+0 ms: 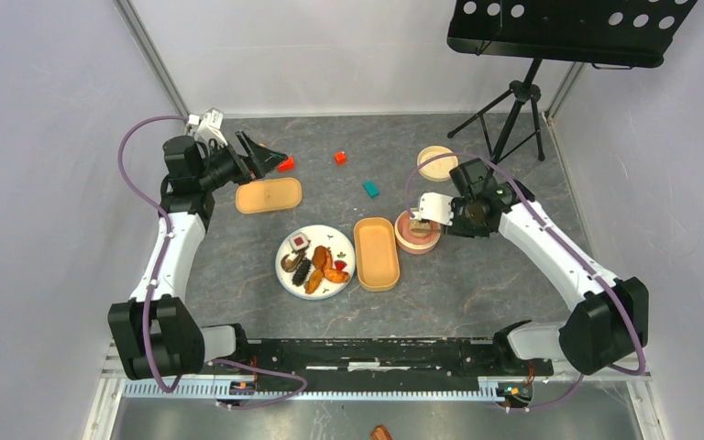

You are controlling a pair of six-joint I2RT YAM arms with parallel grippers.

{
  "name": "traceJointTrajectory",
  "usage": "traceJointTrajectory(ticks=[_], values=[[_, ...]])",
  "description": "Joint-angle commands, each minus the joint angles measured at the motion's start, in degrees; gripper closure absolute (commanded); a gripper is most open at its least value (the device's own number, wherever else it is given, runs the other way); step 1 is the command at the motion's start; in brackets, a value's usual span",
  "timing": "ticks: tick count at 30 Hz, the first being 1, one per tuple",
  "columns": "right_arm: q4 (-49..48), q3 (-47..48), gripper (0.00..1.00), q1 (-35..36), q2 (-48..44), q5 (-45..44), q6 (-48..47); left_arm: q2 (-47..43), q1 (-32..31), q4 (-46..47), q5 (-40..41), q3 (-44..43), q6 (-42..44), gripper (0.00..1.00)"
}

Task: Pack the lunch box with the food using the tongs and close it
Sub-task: Place the fake food in the packing box, then pick up the fake food from the plate.

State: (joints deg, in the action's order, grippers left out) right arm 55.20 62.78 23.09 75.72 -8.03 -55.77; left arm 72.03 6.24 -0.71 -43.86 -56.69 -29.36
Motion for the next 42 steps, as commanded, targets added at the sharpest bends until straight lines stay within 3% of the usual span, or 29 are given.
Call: traceJointTrajectory(ticks=[1, 11, 23, 33, 42], values=[[1.37, 6.54, 0.55, -0.1, 0.67, 1.02, 1.24, -0.12, -0.18, 1.06, -0.35, -2.07, 0.63, 0.0], [6.28, 21.01, 0.48, 1.01, 3.06, 11.39, 3.08, -0.4, -0.18, 0.99, -0.36, -2.07, 1.15, 0.0], [2.98, 28.91, 0.45, 17.5, 14.55, 20.24, 6.47, -1.63, 0.83, -3.04, 3.09, -1.52, 2.87, 0.0], [-3.69, 28.23, 0.46, 22.17, 20.67, 18.0, -8.24, -3.57, 2.59, -3.15, 3.25, -0.19, 1.87, 0.0], [-6.32, 34.97, 0.47, 22.7, 28.9, 17.07, -13.86, -3.62, 3.72, -2.33, 3.61, -0.09, 0.92, 0.0]])
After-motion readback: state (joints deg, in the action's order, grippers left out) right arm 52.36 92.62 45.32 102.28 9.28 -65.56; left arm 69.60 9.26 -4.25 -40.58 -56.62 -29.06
